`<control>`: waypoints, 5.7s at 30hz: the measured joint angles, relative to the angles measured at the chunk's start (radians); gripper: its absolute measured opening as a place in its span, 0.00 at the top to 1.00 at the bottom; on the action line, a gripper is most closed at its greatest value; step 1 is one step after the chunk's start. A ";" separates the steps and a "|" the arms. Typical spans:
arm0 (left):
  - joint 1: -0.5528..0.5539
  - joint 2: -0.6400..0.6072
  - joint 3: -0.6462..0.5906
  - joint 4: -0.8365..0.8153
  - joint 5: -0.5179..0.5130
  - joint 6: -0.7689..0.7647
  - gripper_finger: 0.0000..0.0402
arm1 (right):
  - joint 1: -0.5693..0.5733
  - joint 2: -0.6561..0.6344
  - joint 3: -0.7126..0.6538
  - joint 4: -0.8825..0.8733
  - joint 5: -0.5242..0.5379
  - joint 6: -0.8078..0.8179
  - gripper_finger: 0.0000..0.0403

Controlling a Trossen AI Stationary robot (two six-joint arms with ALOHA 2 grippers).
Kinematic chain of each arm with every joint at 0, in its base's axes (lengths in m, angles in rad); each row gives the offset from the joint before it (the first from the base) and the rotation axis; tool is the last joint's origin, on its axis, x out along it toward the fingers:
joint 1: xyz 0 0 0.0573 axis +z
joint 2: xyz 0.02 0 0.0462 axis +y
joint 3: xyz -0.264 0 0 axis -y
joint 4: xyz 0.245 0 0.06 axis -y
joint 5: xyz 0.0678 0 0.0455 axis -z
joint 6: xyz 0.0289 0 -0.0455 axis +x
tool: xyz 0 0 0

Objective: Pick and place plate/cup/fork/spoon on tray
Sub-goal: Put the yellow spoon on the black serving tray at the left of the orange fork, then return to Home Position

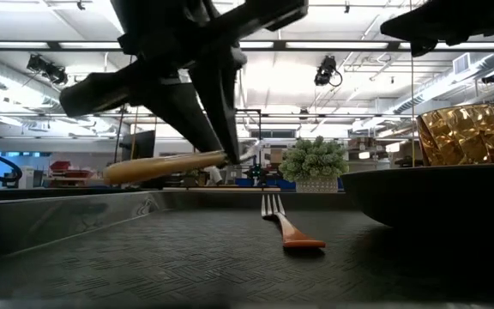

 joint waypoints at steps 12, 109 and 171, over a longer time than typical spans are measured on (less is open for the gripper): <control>0.017 0.065 0.019 -0.048 0.009 -0.030 0.89 | 0.000 0.016 0.000 0.004 0.000 0.008 0.99; 0.156 -0.079 0.177 0.184 0.010 1.584 0.54 | 0.024 -0.479 -0.122 -0.056 -0.294 -0.024 0.99; 0.329 -1.460 -1.142 0.807 0.525 1.798 0.97 | -0.023 -0.632 -0.336 0.225 0.294 0.218 0.99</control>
